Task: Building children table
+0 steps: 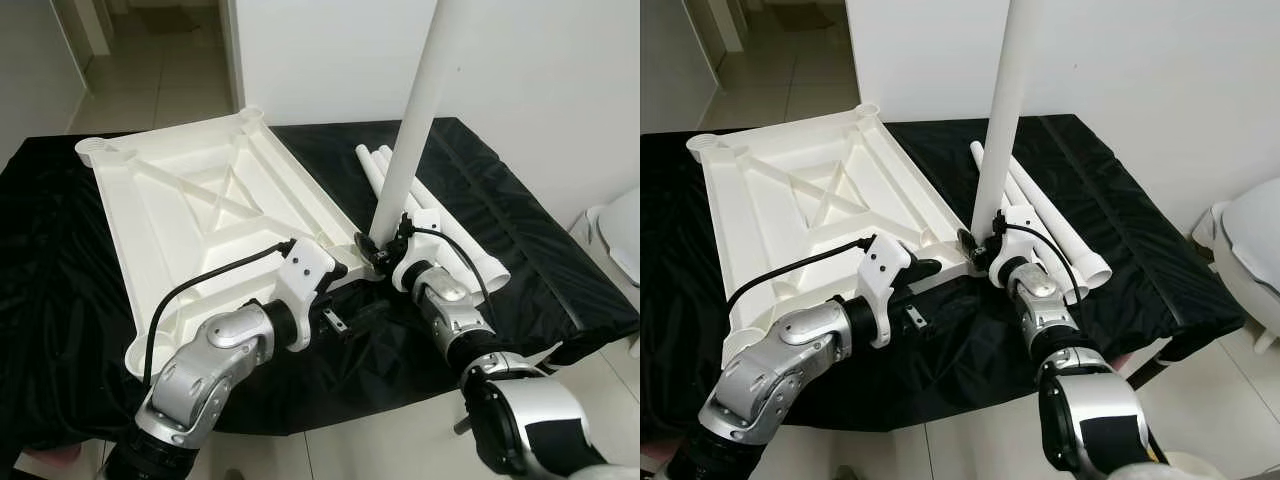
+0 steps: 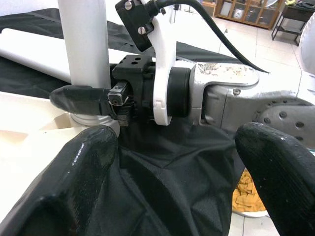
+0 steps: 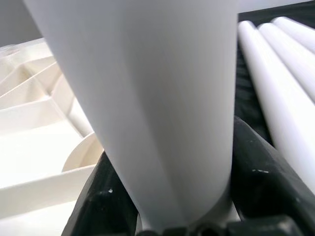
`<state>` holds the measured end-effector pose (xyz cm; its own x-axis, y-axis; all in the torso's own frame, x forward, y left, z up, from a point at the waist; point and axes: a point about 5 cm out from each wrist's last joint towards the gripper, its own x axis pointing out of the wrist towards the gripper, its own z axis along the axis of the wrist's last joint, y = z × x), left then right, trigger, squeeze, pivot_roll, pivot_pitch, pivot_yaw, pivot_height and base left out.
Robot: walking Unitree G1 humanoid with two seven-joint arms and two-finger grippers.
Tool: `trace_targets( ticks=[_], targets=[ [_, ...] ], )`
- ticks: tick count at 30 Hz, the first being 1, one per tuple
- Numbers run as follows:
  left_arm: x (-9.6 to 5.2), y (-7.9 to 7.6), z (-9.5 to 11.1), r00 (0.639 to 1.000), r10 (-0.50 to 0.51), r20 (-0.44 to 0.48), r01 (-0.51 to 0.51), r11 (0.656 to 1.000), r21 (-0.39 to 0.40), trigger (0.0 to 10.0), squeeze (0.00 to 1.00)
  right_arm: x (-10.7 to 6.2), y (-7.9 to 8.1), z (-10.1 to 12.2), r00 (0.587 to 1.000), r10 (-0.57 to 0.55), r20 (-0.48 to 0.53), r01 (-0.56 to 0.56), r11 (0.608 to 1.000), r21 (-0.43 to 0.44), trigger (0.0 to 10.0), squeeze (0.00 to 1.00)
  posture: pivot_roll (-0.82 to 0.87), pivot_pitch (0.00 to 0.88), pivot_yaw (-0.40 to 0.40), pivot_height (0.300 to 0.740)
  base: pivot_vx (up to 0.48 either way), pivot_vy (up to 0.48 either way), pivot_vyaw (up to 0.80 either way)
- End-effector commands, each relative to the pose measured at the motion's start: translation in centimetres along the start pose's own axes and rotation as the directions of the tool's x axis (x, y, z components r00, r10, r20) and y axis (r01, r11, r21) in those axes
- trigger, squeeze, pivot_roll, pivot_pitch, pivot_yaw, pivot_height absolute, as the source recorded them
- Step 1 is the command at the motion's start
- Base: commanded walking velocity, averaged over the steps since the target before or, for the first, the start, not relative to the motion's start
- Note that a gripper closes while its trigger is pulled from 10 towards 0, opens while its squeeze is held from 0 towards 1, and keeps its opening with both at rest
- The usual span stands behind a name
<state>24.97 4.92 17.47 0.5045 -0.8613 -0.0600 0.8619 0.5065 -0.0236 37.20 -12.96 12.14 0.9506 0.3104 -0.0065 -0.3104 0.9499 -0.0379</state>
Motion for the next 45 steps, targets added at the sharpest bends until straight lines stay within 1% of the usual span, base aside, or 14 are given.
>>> trace_targets(
  ticks=[1, 2, 7, 11, 12, 15, 18, 25, 26, 27, 33, 37, 40, 45],
  targets=[
    [-0.1, -0.3, -0.1, 1.0, -0.001, -0.004, 0.001, 1.0, -0.003, 10.0, 0.0, -0.8, -0.4, -2.0, 0.991, -0.101, -0.086, 0.104, 0.994, 0.033, 0.0, 0.0, -0.01, 0.009, -0.032, 0.74, 0.0, 0.0, 0.0],
    [0.0, -0.4, -0.1, 1.0, -0.008, -0.003, 0.008, 1.0, -0.006, 10.0, 0.0, -0.9, 0.2, -2.4, 0.977, -0.189, -0.1, 0.193, 0.98, 0.036, 0.0, 0.0, -0.01, 0.009, -0.032, 0.74, 0.0, 0.0, 0.0],
    [0.1, -0.6, -0.2, 1.0, -0.013, -0.003, 0.013, 1.0, -0.008, 10.0, 0.0, -0.9, 1.0, -2.8, 0.95, -0.289, -0.118, 0.297, 0.954, 0.05, 0.0, 0.0, -0.02, 0.012, -0.031, 0.74, 0.0, 0.0, 0.0],
    [0.3, -0.9, -0.3, 1.0, -0.025, -0.004, 0.025, 1.0, -0.012, 10.0, 0.0, -0.9, 2.3, -3.2, 0.897, -0.413, -0.157, 0.429, 0.899, 0.086, 0.0, 0.0, -0.02, 0.017, -0.03, 0.74, 0.0, 0.0, 0.0],
    [0.3, -0.9, -0.3, 1.0, -0.025, -0.004, 0.025, 1.0, -0.012, 10.0, 0.0, -0.9, 2.3, -3.2, 0.897, -0.413, -0.157, 0.429, 0.899, 0.086, 0.0, 0.0, -0.02, 0.017, -0.03, 0.74, 0.0, 0.0, 0.0],
    [0.3, -1.1, -0.3, 1.0, -0.031, -0.005, 0.031, 0.999, -0.017, 10.0, 0.0, -0.5, 4.0, -2.9, 0.897, -0.41, -0.167, 0.435, 0.886, 0.16, 0.0, 0.0, -0.02, 0.019, -0.028, 0.74, 0.0, 0.0, 0.0],
    [0.3, -1.2, -0.4, 0.999, -0.033, -0.006, 0.033, 0.999, -0.018, 10.0, 0.0, -0.4, 4.8, -2.7, 0.908, -0.388, -0.158, 0.412, 0.896, 0.165, 0.0, 0.0, -0.01, 0.016, -0.03, 0.74, 0.0, 0.0, 0.0],
    [0.2, -1.1, -0.4, 0.999, -0.031, -0.009, 0.031, 0.999, -0.017, 10.0, 0.0, -0.8, 4.9, -2.7, 0.911, -0.389, -0.139, 0.407, 0.903, 0.138, 0.3, 0.0, -0.01, 0.009, -0.034, 0.74, 0.0, 0.0, 0.0],
    [0.2, -1.1, -0.3, 1.0, -0.03, -0.009, 0.03, 0.999, -0.015, 10.0, 0.0, -0.9, 4.7, -2.7, 0.914, -0.384, -0.134, 0.4, 0.907, 0.132, 10.0, 0.0, 0.0, 0.007, -0.035, 0.74, 0.0, 0.0, 0.0],
    [0.1, -0.9, -0.3, 1.0, -0.029, -0.009, 0.029, 1.0, -0.013, 10.0, 0.0, -1.0, 4.5, -2.3, 0.926, -0.364, -0.101, 0.376, 0.914, 0.153, 10.0, 1.0, -0.01, 0.007, -0.034, 0.74, 0.0, 0.0, 0.0],
    [0.2, -0.8, -0.4, 0.999, -0.029, -0.013, 0.029, 1.0, -0.006, 10.0, 0.0, -1.4, 3.6, -1.8, 0.948, -0.318, -0.018, 0.317, 0.935, 0.161, 10.0, 1.0, -0.02, 0.005, -0.027, 0.74, 0.0, 0.0, 0.0],
    [0.4, -0.8, 0.1, 0.999, -0.039, -0.002, 0.039, 0.999, -0.001, 10.0, 0.0, -2.1, 2.2, -1.7, 0.974, -0.225, 0.034, 0.217, 0.964, 0.152, 10.0, 1.0, -0.02, 0.0, -0.02, 0.74, 0.0, 0.0, 0.0],
    [0.3, -0.5, -0.1, 0.999, -0.034, -0.008, 0.034, 0.999, 0.004, 10.0, 0.0, -2.7, 1.0, -1.7, 0.979, -0.196, 0.061, 0.189, 0.977, 0.102, 10.0, 1.0, -0.03, 0.0, -0.021, 0.74, 0.0, 0.0, 0.0],
    [0.4, -0.2, -0.1, 1.0, -0.029, -0.007, 0.03, 1.0, 0.008, 10.0, 0.0, -3.0, 0.3, -1.6, 0.983, -0.17, 0.071, 0.165, 0.984, 0.071, 10.0, 1.0, -0.02, 0.0, -0.031, 0.74, 0.0, 0.0, 0.0]
  ],
)
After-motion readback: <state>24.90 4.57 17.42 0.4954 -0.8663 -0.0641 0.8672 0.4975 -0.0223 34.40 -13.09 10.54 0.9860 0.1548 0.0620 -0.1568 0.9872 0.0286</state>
